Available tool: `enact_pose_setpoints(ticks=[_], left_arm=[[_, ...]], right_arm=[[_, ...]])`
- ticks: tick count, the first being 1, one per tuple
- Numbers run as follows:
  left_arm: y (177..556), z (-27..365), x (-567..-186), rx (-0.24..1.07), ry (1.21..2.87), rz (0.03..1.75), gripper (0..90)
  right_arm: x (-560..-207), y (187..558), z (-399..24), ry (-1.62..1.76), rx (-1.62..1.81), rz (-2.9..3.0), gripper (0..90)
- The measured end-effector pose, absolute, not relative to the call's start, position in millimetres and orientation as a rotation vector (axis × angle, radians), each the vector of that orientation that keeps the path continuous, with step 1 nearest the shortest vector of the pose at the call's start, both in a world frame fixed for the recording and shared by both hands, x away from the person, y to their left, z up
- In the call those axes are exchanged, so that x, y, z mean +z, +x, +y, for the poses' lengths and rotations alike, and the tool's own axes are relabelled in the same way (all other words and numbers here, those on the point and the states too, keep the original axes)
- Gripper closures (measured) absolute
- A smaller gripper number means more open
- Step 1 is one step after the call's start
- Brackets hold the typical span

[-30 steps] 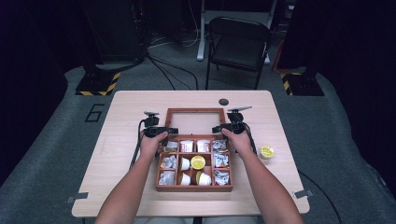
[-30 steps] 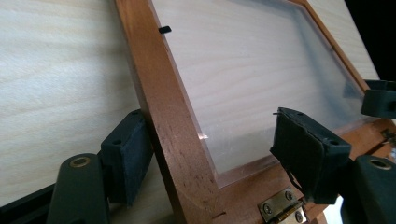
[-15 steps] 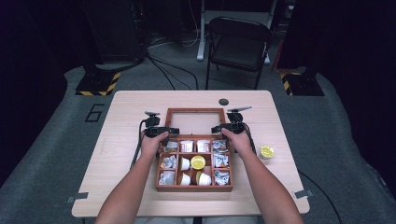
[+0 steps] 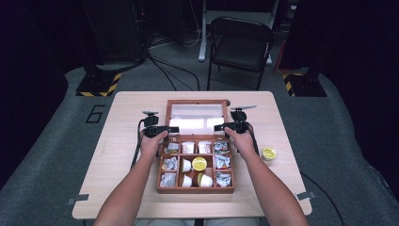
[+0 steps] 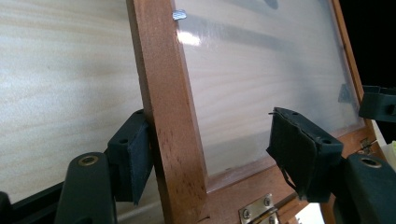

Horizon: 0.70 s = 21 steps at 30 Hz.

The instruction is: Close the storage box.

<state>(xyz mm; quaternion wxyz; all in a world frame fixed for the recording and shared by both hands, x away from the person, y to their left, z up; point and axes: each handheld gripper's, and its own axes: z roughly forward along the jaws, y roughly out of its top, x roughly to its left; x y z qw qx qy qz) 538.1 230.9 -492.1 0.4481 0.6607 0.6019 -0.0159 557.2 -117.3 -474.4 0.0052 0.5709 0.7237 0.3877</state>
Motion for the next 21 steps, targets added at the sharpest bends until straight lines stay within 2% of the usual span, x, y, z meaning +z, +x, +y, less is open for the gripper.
enact_pose_setpoints(ticks=[21], left_arm=[[524.4, 235.1, -468.0, 0.034, 1.662, 1.397, 33.1]], right_arm=[[-443.9, 538.7, -115.3, 1.654, 1.258, 2.253, 28.6]])
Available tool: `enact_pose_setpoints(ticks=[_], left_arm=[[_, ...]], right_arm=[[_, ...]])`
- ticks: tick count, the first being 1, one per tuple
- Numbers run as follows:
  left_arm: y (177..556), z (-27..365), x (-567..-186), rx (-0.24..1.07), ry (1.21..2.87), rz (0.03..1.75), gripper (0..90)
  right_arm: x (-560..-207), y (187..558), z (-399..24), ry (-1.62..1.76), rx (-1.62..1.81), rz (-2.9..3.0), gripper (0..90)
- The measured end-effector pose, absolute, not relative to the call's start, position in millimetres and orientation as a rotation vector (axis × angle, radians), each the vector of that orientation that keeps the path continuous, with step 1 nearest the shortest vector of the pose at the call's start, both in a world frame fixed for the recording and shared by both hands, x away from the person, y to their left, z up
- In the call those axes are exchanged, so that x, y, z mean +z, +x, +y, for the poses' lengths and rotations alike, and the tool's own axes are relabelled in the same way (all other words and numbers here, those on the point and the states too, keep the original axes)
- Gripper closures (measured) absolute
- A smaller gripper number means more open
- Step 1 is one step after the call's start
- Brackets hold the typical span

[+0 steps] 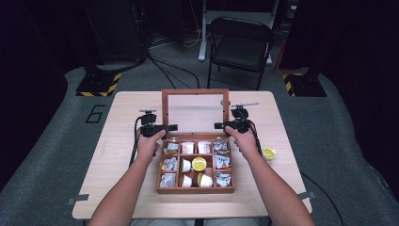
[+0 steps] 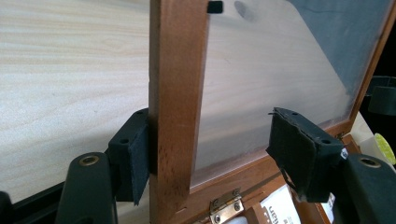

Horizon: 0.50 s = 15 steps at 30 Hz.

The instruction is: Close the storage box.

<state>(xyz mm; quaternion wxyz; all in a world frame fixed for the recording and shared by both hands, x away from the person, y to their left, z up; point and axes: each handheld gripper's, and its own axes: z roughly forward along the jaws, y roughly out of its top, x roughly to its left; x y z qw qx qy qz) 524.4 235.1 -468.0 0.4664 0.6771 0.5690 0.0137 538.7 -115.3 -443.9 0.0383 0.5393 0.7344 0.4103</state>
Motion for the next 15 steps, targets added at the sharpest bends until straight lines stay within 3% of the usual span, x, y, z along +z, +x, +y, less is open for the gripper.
enact_pose_setpoints(ticks=[15], left_arm=[[507.4, 240.1, -444.0, 0.062, 1.637, 1.306, 32.6]], right_arm=[[-427.3, 513.6, -115.7, 1.519, 1.263, 2.264, 29.2]])
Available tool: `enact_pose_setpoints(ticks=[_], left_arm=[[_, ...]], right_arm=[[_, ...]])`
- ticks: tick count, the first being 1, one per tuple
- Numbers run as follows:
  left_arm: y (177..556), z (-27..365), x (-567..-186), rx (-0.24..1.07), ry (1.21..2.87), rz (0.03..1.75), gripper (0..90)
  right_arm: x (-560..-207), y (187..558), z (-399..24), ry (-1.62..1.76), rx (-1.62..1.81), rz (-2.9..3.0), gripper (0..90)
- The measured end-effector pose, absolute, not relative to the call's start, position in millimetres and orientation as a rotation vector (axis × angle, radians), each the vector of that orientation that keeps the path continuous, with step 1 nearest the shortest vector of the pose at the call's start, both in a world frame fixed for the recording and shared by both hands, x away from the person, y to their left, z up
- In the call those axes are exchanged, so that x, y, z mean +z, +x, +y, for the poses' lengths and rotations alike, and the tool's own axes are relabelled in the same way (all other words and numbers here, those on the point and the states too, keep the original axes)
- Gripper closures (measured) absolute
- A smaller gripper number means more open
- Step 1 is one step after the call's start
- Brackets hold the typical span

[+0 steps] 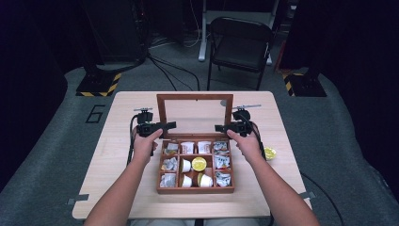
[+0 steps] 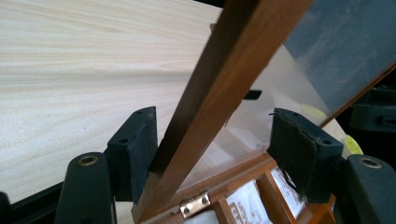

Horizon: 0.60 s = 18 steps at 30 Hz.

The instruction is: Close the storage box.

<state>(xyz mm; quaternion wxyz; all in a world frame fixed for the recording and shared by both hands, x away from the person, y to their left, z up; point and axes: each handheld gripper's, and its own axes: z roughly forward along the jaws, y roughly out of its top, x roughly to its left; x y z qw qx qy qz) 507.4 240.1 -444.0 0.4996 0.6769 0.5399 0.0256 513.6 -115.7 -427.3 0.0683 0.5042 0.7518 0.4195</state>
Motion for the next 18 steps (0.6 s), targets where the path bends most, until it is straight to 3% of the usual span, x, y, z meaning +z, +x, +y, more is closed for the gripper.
enact_pose_setpoints(ticks=[18], left_arm=[[485.0, 243.9, -415.5, 0.138, 1.666, 1.232, 32.8]], right_arm=[[-406.6, 493.1, -122.7, 1.459, 1.330, 2.220, 33.9]])
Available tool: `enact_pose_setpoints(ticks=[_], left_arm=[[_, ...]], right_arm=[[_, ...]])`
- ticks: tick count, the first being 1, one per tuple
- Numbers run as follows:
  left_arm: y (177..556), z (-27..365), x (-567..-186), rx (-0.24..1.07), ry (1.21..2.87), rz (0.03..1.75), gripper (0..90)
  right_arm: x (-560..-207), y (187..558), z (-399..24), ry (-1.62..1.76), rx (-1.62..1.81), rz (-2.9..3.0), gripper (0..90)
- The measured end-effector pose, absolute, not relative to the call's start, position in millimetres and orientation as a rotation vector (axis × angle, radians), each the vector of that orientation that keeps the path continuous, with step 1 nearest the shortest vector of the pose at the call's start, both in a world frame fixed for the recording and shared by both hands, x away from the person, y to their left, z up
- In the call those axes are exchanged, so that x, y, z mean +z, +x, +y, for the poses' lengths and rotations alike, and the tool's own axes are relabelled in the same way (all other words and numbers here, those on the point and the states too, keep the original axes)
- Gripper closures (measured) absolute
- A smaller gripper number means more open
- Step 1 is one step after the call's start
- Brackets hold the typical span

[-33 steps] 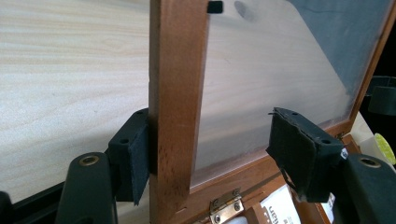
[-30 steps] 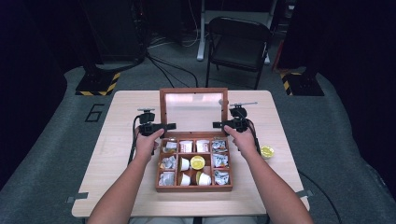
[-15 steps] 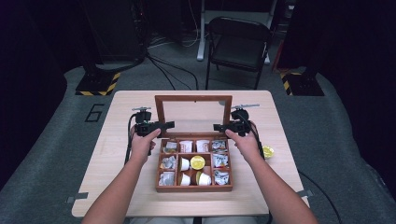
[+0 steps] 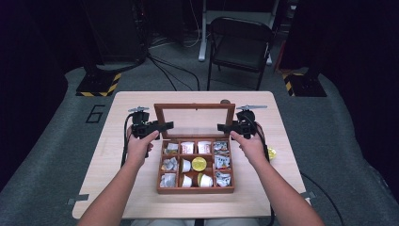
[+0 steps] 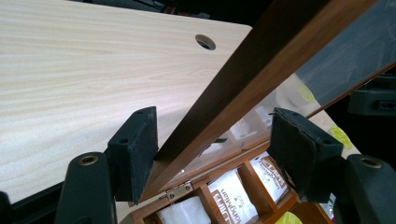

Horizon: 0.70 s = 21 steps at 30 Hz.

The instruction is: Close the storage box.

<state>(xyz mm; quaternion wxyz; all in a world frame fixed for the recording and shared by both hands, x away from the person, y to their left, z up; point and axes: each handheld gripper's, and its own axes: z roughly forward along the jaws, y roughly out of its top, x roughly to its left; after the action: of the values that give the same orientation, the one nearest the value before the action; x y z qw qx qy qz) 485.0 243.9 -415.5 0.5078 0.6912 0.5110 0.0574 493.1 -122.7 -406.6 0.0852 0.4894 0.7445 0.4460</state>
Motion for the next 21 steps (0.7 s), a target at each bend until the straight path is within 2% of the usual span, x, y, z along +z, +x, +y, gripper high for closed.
enact_pose_setpoints(ticks=[21], left_arm=[[470.7, 247.5, -384.1, 0.170, 1.654, 1.207, 35.5]], right_arm=[[-380.0, 483.4, -124.5, 1.434, 1.357, 2.205, 38.7]])
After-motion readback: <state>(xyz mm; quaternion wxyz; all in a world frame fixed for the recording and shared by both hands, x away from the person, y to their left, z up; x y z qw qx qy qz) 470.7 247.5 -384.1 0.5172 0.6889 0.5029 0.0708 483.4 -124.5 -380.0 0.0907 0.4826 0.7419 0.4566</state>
